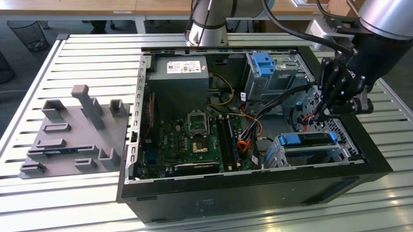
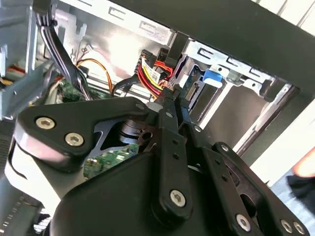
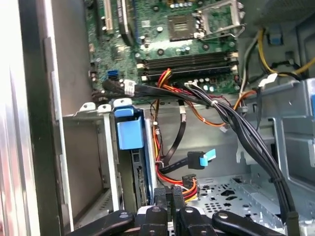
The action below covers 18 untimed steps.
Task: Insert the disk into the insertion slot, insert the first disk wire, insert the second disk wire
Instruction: 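Insert the first disk wire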
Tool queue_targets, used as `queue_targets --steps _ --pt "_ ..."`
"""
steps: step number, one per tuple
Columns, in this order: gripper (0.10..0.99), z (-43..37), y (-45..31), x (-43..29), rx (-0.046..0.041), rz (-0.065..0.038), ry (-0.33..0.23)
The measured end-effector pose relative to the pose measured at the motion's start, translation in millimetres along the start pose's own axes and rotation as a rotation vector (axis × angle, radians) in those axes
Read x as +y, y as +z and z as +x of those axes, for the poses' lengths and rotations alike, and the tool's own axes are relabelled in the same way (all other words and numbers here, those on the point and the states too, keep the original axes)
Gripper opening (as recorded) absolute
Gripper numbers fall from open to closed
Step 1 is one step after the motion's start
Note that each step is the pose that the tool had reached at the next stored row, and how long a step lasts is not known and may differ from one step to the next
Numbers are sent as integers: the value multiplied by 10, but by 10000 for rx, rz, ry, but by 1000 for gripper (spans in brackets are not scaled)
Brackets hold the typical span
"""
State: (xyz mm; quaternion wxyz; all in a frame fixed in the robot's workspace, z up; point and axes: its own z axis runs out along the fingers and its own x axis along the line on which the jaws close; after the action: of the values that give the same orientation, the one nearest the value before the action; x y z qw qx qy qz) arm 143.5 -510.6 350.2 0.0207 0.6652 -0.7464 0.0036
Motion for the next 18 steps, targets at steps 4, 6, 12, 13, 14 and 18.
queue_targets --steps 4,6,12,13,14,18 --pt "165 15 2 8 8 42 -423" --pt "165 45 4 13 4 77 -455" --pt "165 97 19 24 -4 152 -595" --pt "165 98 23 26 -2 157 -659" --pt "165 100 29 28 -2 162 -728" --pt "165 121 50 33 3 186 -989"
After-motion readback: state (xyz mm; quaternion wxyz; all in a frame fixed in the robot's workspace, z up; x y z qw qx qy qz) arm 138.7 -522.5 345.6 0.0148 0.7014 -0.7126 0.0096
